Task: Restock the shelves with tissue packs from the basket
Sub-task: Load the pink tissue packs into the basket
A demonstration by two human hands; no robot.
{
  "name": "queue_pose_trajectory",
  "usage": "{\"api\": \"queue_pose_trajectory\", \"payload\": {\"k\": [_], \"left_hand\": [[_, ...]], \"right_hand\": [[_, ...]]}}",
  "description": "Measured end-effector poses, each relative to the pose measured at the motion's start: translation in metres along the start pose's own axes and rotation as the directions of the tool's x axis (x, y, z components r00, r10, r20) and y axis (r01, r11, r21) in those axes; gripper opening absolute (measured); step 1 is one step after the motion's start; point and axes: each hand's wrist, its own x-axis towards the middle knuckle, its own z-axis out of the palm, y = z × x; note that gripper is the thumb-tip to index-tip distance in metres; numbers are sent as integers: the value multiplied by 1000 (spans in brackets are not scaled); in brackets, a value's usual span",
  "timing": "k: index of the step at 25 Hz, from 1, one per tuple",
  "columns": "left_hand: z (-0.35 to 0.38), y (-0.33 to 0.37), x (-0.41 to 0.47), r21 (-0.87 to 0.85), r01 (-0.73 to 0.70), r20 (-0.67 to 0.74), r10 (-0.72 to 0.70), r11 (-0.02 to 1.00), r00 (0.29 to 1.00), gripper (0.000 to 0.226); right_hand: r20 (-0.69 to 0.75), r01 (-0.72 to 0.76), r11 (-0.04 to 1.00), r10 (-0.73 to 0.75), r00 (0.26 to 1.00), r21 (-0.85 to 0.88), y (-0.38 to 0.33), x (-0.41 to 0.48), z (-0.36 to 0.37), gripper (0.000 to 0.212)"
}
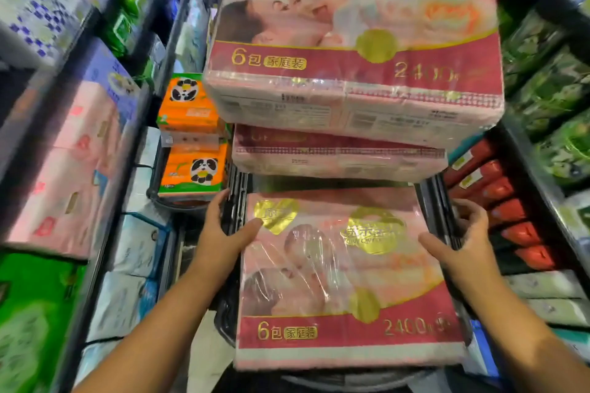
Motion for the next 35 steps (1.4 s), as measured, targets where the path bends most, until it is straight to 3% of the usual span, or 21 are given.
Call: {"api": "queue_pose_trajectory", "payload": {"k": [5,13,18,27,35], "left_hand": [[7,31,146,63,-1,-27,3,998,1000,72],[47,16,353,44,98,-100,-93,994,991,82],[68,-46,472,97,103,-145,-88,990,985,80],[97,-170,607,118,62,-130,-46,991,990,73],[97,-245,662,115,29,-73,-21,993,997,84]], "right_hand": [[60,-88,996,87,994,4,-14,138,58,82],[185,-99,995,102,977,-27,34,362,150,97],[248,-27,999,33,968,-29,88,467,223,78],[259,-24,1000,24,966,0,235,550,328,80],[259,-96,992,73,963,77,304,570,383,78]]}}
